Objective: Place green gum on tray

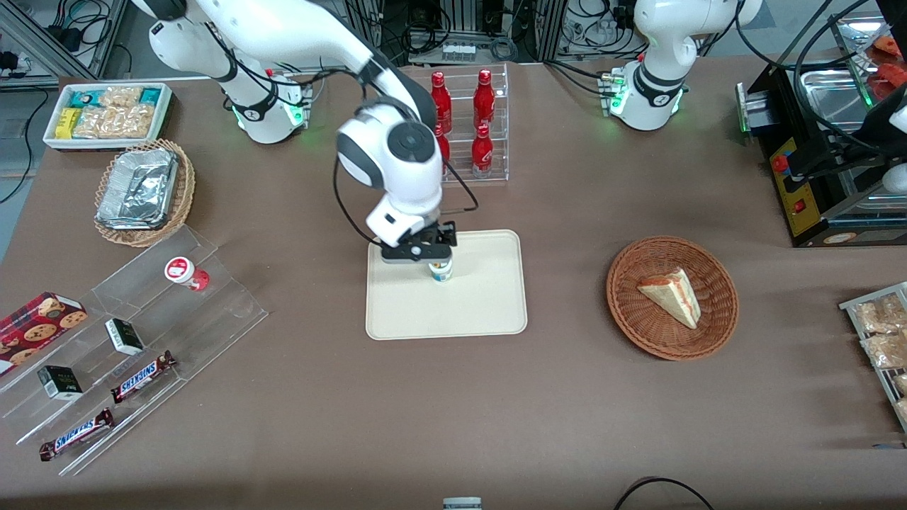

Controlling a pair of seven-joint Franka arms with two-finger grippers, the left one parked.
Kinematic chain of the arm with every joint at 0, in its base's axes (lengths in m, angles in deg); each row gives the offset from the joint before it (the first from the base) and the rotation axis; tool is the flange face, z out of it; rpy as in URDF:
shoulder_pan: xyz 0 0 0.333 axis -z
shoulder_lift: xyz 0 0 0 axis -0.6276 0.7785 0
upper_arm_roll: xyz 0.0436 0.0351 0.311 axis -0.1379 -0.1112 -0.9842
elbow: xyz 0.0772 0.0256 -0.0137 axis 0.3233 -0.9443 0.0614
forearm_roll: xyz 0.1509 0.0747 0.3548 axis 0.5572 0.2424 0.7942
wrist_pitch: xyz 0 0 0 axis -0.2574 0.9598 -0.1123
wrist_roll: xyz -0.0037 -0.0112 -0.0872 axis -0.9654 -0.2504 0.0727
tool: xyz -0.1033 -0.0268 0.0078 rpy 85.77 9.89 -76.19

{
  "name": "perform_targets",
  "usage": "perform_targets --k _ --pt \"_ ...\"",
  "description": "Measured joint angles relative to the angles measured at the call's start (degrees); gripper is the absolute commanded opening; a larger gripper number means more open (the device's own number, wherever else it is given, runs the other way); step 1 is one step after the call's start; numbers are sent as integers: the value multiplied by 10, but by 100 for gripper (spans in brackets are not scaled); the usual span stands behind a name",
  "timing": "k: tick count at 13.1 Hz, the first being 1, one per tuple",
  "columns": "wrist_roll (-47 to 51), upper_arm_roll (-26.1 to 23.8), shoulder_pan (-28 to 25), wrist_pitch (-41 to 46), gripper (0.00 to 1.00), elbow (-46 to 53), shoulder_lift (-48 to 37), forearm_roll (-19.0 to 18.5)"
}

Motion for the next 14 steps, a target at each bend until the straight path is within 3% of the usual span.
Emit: perform_targets --k 6,10,14 --pt "-88 2 73 152 100 -40 -170 79" --pt "-185 5 175 241 100 -43 -247 101" --pt "-316 7 294 282 100 -32 -271 113"
